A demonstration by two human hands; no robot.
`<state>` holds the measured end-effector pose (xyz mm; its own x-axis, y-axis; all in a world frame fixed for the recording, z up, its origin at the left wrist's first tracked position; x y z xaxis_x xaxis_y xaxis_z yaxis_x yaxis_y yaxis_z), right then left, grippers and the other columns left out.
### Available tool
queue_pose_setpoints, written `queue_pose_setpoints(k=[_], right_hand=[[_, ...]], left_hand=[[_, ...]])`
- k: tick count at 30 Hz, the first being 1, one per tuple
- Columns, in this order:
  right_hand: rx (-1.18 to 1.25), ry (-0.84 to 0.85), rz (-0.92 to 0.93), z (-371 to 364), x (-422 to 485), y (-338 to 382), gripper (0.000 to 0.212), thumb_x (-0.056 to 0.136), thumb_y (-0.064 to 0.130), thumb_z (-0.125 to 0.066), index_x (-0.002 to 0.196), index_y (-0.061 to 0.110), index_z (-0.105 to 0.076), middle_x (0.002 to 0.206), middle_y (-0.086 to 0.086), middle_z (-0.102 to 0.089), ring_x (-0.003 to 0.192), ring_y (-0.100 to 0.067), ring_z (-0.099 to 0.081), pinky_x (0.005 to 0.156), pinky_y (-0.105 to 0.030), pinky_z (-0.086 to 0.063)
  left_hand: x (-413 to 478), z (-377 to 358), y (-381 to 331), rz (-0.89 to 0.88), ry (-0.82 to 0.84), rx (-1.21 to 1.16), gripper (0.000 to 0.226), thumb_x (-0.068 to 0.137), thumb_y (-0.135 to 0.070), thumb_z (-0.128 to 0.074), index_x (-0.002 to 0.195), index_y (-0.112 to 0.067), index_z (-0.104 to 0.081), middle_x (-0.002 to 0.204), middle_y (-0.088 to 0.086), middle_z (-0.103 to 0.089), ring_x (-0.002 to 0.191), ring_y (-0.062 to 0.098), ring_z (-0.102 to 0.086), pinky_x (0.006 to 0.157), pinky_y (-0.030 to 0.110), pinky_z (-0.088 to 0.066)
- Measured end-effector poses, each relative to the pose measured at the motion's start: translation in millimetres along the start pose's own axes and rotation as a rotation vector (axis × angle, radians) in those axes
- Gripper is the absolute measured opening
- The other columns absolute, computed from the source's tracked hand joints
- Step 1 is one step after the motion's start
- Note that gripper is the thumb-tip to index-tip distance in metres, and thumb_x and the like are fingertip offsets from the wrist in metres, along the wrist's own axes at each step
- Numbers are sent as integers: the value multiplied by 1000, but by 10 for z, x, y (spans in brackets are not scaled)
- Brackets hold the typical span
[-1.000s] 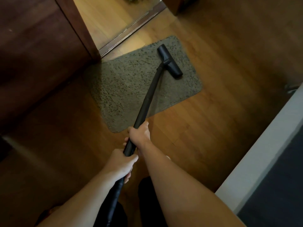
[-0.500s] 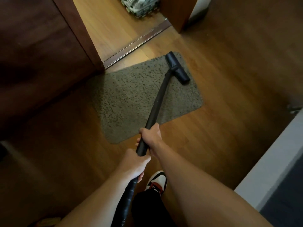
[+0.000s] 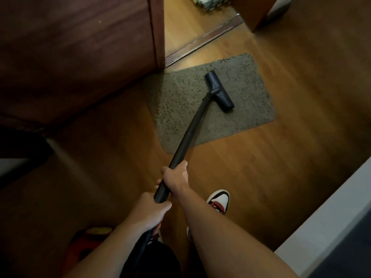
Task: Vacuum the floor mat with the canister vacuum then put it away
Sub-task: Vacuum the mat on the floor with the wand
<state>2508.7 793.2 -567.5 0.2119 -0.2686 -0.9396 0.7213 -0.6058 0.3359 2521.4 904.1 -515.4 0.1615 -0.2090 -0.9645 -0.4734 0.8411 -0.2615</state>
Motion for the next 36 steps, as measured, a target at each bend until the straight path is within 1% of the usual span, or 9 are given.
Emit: queue_pose_setpoints(k=[5,9,15,19,22,25,28,31,36], right_hand=[[-10,10,6,-477,-215,-273,46,99,10,-57,132,24,-29,104,-17,-59,58,-20,-64,51,-34,-58],[67,-25,92,-778,-345,-519,41,96,7,-59,129,21,-39,90,-11,-58,55,-16,-61,50,-29,-54],[201,-16,111,-1070,-417,-957,42,91,-2,-59,124,22,-48,83,-10,-53,54,-14,-56,50,-29,-51],[171,-23,118,-972,-373,-1058,44,93,1,-59,130,23,-47,79,-8,-55,51,-12,-56,49,-28,-51],[162,-27,113,-810,-322,-1007,43,92,2,-60,129,20,-48,78,-6,-54,51,-12,-55,49,-28,-51],[164,-22,104,-603,-273,-867,44,91,2,-62,130,19,-47,81,-8,-54,52,-12,-55,47,-27,-50],[180,-38,95,-340,-177,-641,46,91,2,-61,132,16,-46,83,-10,-54,51,-12,-55,47,-27,-50],[204,-65,87,-3,-56,-380,46,92,1,-61,133,16,-46,82,-10,-53,50,-13,-54,47,-27,-50],[248,-107,80,622,162,-40,43,92,-2,-61,129,16,-47,76,-11,-51,48,-16,-52,46,-28,-48]], left_hand=[[-171,343,462,-32,-45,2,20,87,-17,-61,70,-12,-51,53,4,-44,45,19,-43,54,32,-36],[-295,508,759,-73,-104,15,18,88,-19,-61,74,-9,-54,58,9,-49,51,23,-48,55,32,-38],[-414,554,1198,-111,-168,-31,15,91,-26,-62,87,-12,-59,58,6,-58,40,15,-53,41,24,-40],[-352,411,1260,-127,-154,-78,14,91,-22,-62,81,-12,-58,53,3,-55,36,15,-49,39,26,-37],[-289,263,1179,-117,-141,-70,14,91,-20,-59,80,-12,-59,55,8,-56,37,19,-49,38,26,-38],[-229,119,992,-120,-154,-36,10,91,-23,-59,87,-14,-61,65,11,-63,43,22,-55,41,28,-43],[-149,-17,678,-141,-178,59,6,90,-23,-60,86,-19,-62,70,5,-65,53,17,-60,47,26,-45],[-51,-206,297,-155,-150,92,8,90,-22,-59,82,-21,-57,56,-4,-53,41,9,-49,43,21,-38],[128,-634,-281,-137,-92,100,7,91,-27,-59,89,-20,-61,60,1,-59,40,15,-53,42,24,-45]])
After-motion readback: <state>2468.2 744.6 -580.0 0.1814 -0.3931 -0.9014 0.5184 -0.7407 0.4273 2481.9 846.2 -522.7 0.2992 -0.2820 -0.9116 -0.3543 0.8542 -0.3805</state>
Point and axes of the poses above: each hand's wrist, its own x-axis towards the middle knuckle, its own z-axis out of the back of the hand, y = z × x, the point moved 2 cm from there along x, towards the middle knuckle
